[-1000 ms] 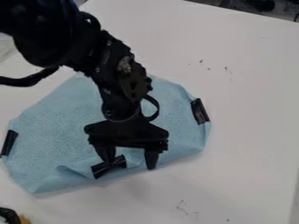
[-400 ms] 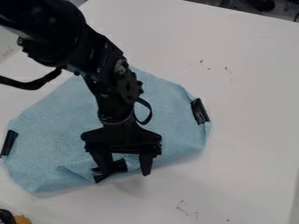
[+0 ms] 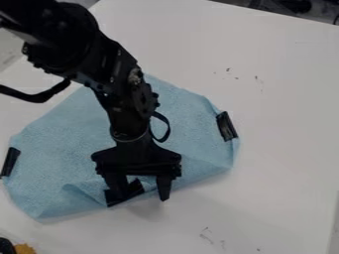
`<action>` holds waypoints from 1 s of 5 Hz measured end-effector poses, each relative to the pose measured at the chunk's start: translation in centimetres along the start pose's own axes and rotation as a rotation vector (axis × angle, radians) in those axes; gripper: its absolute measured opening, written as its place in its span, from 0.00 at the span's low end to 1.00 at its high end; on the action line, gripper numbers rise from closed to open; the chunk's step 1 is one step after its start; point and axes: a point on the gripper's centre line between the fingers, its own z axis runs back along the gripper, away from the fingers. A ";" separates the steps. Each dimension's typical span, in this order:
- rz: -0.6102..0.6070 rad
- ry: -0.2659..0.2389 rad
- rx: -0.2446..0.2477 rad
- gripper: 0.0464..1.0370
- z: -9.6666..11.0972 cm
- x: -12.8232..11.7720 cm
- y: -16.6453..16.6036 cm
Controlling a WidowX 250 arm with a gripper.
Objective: Unfold the cloth from the center to the bottom right
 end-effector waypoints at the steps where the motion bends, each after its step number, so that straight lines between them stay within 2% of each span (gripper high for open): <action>1: 0.026 0.003 0.005 0.62 -0.2 0.0 0.3; 2: 0.031 0.007 0.005 0.34 -0.2 0.1 0.4; 3: 0.034 0.010 0.006 0.19 -0.2 0.1 0.3; 4: 0.044 0.021 0.027 0.07 0.1 0.0 0.3; 5: 0.040 -0.024 0.077 0.02 2.9 0.2 -0.7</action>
